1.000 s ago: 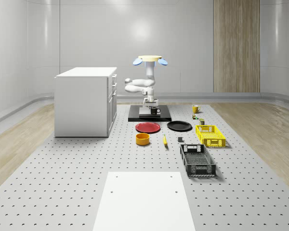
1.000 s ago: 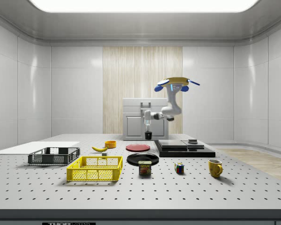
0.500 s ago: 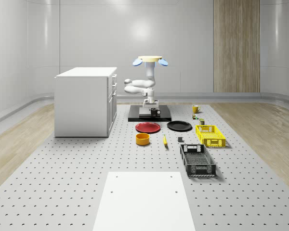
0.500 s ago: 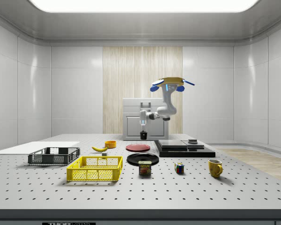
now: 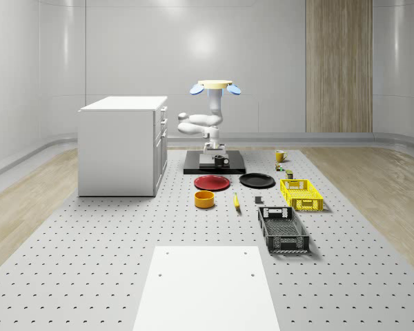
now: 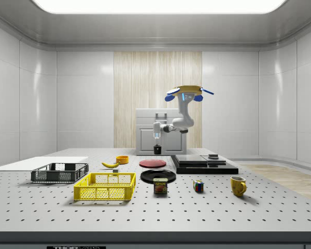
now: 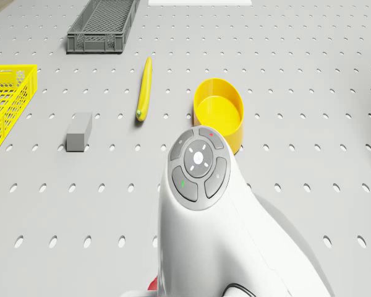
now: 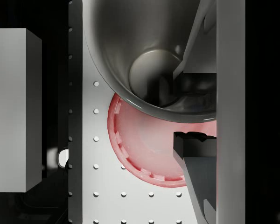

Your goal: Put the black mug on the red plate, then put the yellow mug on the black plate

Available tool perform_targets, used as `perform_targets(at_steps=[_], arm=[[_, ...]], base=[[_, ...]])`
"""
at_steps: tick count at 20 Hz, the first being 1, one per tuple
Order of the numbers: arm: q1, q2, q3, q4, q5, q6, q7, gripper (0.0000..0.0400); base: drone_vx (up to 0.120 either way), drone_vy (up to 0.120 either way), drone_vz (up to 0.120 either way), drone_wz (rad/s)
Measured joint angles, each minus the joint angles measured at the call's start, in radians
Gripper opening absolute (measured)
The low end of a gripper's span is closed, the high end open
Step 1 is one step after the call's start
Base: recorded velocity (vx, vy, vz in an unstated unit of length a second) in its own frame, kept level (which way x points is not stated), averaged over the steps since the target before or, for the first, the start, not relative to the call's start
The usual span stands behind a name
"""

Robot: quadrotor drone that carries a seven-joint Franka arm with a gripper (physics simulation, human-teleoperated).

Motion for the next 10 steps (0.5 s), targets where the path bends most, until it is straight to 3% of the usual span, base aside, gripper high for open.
perform_targets(at_steps=[10], arm=[[0.074,-0.024,-0.061,0.03,-0.051,0.049,-0.098,0.011]], base=[[0.0,0.0,0.0,0.0]])
